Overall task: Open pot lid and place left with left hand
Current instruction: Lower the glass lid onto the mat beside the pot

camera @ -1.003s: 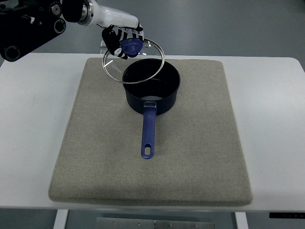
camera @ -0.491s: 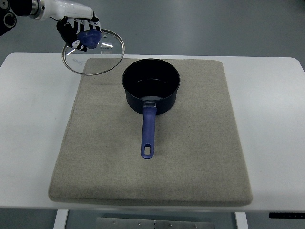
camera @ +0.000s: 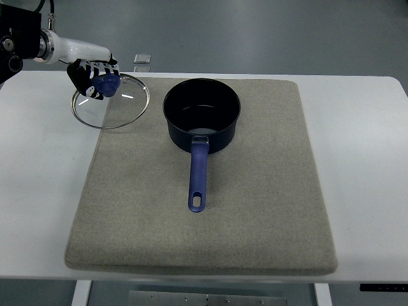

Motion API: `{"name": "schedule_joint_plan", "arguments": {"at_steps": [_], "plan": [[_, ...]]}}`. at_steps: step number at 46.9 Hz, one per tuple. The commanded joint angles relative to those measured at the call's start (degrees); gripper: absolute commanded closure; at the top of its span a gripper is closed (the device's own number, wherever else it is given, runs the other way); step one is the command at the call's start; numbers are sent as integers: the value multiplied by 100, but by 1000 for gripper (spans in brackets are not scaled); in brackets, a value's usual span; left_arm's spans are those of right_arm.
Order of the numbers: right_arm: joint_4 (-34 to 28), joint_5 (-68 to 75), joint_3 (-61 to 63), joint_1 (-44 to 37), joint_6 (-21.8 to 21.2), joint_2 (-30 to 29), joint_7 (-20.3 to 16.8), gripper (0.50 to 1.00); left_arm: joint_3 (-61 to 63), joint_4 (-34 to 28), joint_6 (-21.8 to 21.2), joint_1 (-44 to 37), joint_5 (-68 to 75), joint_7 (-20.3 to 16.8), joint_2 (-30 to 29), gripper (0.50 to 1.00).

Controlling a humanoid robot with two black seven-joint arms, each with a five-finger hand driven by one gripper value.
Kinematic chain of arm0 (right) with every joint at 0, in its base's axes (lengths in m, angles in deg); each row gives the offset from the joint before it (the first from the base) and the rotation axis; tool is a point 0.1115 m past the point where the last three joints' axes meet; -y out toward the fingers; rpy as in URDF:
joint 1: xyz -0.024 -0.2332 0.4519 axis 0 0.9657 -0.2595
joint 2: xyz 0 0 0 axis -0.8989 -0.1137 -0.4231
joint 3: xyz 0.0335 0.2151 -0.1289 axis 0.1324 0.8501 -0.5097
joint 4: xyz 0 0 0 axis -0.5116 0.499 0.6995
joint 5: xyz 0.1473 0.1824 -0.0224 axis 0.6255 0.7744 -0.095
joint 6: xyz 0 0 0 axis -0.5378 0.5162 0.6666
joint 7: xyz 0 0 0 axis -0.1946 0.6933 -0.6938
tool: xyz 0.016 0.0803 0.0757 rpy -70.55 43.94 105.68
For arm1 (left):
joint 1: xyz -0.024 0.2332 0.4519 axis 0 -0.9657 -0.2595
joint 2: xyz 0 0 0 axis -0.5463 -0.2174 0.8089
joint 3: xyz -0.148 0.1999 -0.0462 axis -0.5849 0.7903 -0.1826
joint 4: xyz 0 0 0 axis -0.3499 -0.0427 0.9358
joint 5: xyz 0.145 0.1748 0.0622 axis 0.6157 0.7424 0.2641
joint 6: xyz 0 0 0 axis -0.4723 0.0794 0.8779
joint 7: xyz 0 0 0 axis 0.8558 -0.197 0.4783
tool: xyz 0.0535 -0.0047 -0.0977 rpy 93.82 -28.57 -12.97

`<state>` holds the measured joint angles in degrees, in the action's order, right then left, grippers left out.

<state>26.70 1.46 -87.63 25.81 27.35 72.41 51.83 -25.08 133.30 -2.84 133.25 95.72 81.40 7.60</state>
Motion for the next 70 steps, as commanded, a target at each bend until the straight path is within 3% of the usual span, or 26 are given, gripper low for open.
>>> {"name": "schedule_joint_plan", "arguments": {"at_steps": [1, 13, 45, 52, 62, 70], "plan": [[0, 0, 0, 0, 0, 0, 1, 583, 4, -120, -151, -113, 26, 0, 111, 1000], [0, 0, 0, 0, 0, 0, 1, 583, 136, -428, -301, -254, 140, 9, 542, 1000], [0, 0, 0, 0, 0, 0, 1, 583, 259, -489, -301, -341, 132, 9, 771, 1000], [0, 0, 0, 0, 0, 0, 1, 583, 259, -489, -301, -341, 123, 9, 771, 845], [0, 0, 0, 0, 0, 0, 1, 583, 259, -489, -301, -333, 53, 9, 727, 680], [0, 0, 0, 0, 0, 0, 1, 583, 189, -471, -318, -333, 9, 0, 692, 577]]}}
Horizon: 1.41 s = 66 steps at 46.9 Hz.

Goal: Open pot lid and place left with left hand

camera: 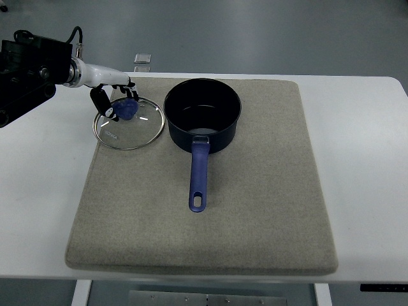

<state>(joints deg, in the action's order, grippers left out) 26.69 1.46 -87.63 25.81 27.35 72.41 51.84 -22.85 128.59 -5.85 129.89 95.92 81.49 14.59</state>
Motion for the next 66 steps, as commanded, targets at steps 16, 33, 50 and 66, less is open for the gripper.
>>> {"name": "schedule_joint_plan", "arguments": {"at_steps": [16, 33, 50, 66], "plan": [[0, 0, 0, 0, 0, 0, 0, 583, -35, -132, -746, -14, -1434, -9, -210, 510], [0, 0, 0, 0, 0, 0, 0, 583, -35, -730, -1889, -181, -3183, -17, 44, 508], [0, 0, 0, 0, 0, 0, 0, 583, -158, -914, -2056, -444, -6223, -9, 185, 508], [0, 0, 0, 0, 0, 0, 0, 583, -483, -1467, -1627, -831, -7631, 0, 387, 508]]}}
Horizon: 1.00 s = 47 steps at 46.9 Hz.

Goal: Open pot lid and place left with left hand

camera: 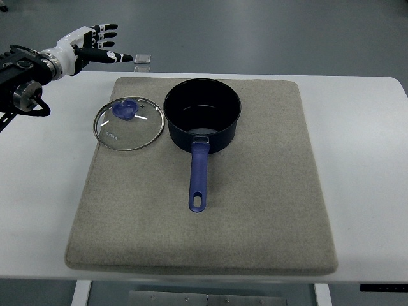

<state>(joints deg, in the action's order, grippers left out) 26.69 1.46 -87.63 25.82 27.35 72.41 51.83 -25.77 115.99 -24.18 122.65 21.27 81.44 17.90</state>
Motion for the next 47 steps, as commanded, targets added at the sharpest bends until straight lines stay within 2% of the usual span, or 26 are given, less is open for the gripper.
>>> {"name": "schedule_joint_plan", "arguments": {"at_steps": [1, 11, 16, 20, 31, 47], "plan": [[0, 0, 0, -1, 0, 0, 0, 583, -260, -295, 329, -151, -219, 5, 74, 508], [0, 0, 0, -1, 0, 0, 0, 583, -981, -1217, 2156, -354, -597, 23, 153, 508], [0, 0, 0, -1, 0, 0, 0, 583, -1166, -1552, 2728, -415, -861, 146, 259, 508], [0, 0, 0, -1, 0, 0, 0, 583, -1192, -1587, 2872, -424, -975, 295, 268, 508], [0, 0, 0, -1, 0, 0, 0, 583, -1342, -1579, 2872, -442, -1836, 954, 268, 506], [0, 0, 0, -1, 0, 0, 0, 583, -1570, -1570, 2872, -520, -1942, 963, 285, 506]]}}
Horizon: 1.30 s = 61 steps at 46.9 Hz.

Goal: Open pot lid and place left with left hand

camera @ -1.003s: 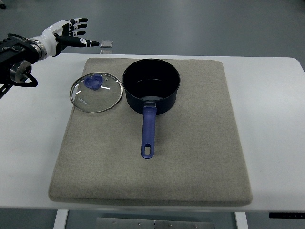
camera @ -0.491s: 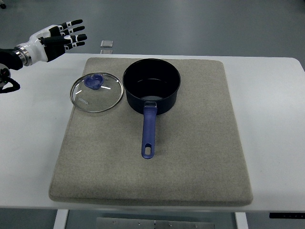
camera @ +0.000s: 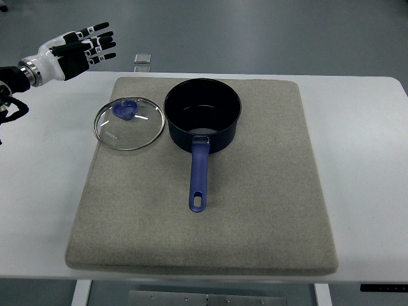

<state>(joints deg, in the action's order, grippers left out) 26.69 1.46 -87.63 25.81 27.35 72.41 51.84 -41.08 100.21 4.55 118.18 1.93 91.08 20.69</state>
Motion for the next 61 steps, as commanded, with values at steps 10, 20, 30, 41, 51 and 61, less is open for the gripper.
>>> {"name": "schedule_joint_plan", "arguments": {"at_steps": [10, 20, 30, 41, 51, 61], "plan": [[0, 0, 0, 0, 0, 0, 0, 583, -321, 8, -1, -108, -8, -18, 6, 508], [0, 0, 0, 0, 0, 0, 0, 583, -681, 34, -1, -117, -8, -71, 15, 508], [0, 0, 0, 0, 0, 0, 0, 583, -1060, 43, -1, -319, -96, 8, 296, 508], [0, 0, 0, 0, 0, 0, 0, 583, -1060, 43, -1, -425, -96, 8, 314, 508], [0, 9, 26, 0, -18, 0, 0, 583, -1069, 26, -1, -433, -87, 8, 305, 508], [-53, -9, 0, 0, -70, 0, 0, 583, -1060, 43, -1, -442, -78, 8, 305, 508]]}}
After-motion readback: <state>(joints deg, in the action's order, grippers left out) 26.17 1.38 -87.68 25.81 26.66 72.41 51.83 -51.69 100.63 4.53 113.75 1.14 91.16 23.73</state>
